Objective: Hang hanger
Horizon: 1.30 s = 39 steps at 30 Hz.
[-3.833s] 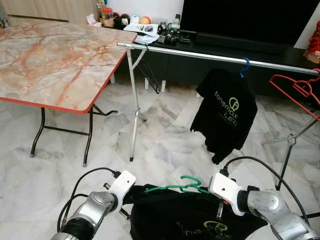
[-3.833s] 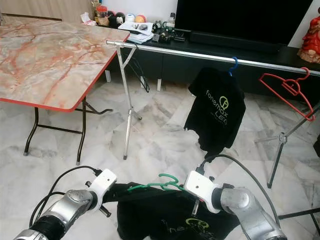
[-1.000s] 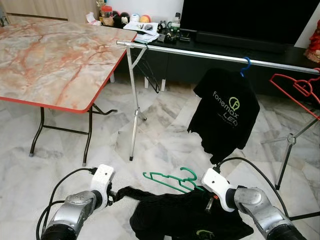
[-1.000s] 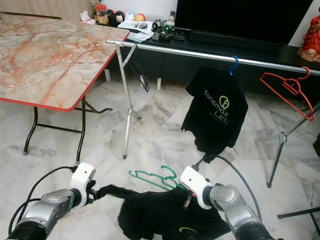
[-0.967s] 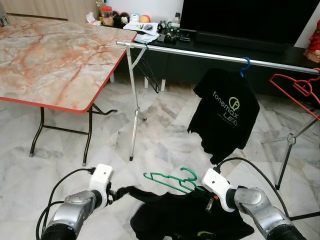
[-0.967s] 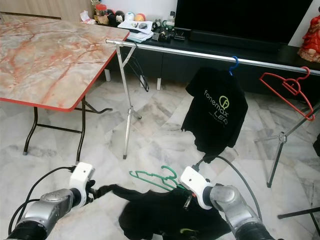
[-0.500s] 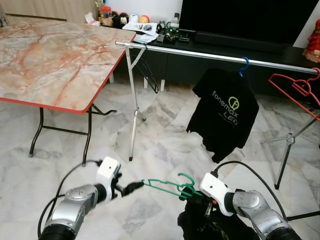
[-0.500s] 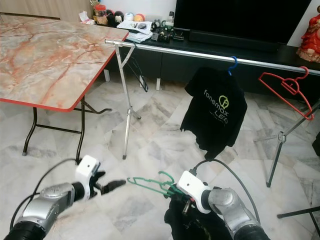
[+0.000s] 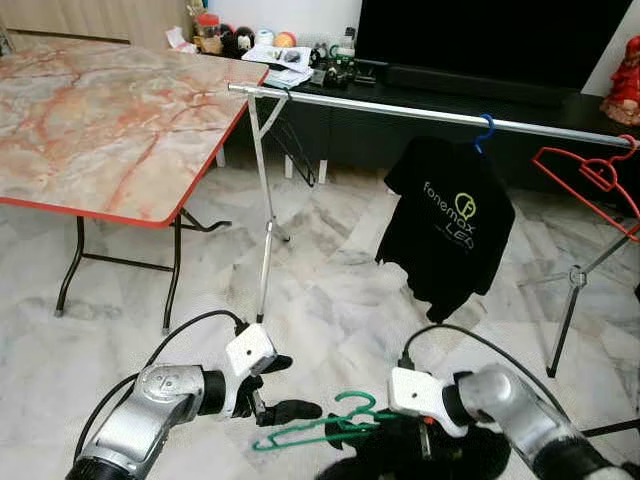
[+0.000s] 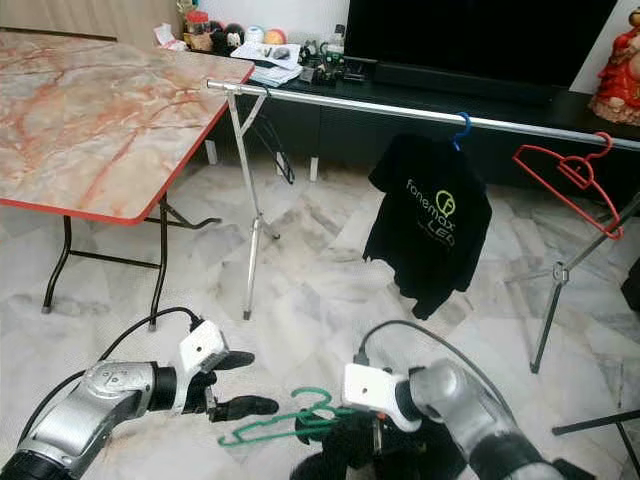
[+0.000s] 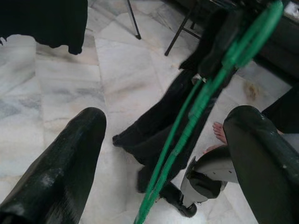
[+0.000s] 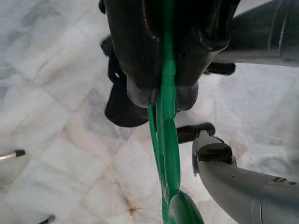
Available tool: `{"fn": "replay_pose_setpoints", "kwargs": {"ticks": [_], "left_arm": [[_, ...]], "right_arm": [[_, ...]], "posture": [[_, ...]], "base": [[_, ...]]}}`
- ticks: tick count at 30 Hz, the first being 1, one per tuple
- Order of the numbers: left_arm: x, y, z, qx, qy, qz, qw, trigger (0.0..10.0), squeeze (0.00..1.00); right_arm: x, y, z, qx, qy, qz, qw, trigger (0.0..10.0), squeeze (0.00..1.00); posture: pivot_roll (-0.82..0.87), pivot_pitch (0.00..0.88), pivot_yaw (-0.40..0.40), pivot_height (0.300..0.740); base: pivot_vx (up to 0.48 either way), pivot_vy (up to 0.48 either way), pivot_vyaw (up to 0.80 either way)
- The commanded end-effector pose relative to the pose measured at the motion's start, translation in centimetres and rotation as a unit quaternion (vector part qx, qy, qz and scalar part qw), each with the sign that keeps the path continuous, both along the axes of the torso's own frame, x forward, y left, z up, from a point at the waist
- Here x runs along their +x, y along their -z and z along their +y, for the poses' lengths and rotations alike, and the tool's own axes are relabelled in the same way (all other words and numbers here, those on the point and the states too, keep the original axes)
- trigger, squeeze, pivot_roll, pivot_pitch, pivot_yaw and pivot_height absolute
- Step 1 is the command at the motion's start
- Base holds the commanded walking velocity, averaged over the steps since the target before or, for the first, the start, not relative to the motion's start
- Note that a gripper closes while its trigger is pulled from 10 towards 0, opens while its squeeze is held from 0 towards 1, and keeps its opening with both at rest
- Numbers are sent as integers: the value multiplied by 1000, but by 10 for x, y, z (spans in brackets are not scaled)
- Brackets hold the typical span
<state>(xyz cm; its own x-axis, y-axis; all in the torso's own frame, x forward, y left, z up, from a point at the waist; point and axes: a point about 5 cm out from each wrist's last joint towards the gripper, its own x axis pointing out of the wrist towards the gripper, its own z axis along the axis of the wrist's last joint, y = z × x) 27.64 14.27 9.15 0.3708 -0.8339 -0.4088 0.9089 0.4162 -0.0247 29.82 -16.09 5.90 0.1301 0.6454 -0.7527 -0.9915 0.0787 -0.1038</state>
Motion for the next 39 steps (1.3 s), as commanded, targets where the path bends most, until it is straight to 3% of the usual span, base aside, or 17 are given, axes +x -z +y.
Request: {"fn": "replay_pose_setpoints", "kwargs": {"ticks": [1, 8, 10, 32, 34, 36, 37, 38, 39], "left_arm": [[-5, 2, -4, 2, 20, 9, 1000, 10000, 0], [-7, 7, -8, 34, 35, 11, 999, 10000, 0], [0, 7, -11, 32, 18, 2, 999, 10000, 0], [6, 9, -20, 36, 21, 8, 999, 9725, 0], [6, 9, -20, 37, 22, 10, 999, 4745, 0], [6, 10, -20, 38, 23, 11, 999, 3294, 0], [6, 10, -20, 38, 23, 11, 999, 1255, 0], [6, 10, -20, 39, 23, 12, 999, 157, 0], [6, 10, -20, 39, 23, 12, 999, 157, 0]], "right_arm": [[1, -2, 2, -9, -15, -1, 1000, 10000, 0], [14, -10, 20, -12, -33, -21, 999, 10000, 0], [18, -21, 33, 18, -53, -22, 998, 10000, 0], [31, -44, 48, 48, -86, -35, 995, 10000, 0], [31, -44, 49, 44, -91, -35, 994, 10000, 0], [31, -45, 49, 41, -96, -35, 994, 10000, 0], [32, -46, 49, 40, -98, -35, 994, 10000, 0], [32, -47, 49, 40, -98, -36, 994, 10000, 0], [32, -47, 49, 40, -98, -36, 994, 10000, 0]], "posture": [[81, 85, -98, 740], [82, 87, -99, 740], [71, 89, -100, 740], [63, 94, -99, 740], [63, 94, -99, 740], [63, 95, -99, 740], [61, 94, -100, 740], [61, 95, -101, 740], [61, 95, -101, 740]], "base": [[0, 0, 0], [0, 0, 0], [0, 0, 0], [0, 0, 0], [0, 0, 0], [0, 0, 0], [0, 0, 0], [0, 0, 0], [0, 0, 0]]}}
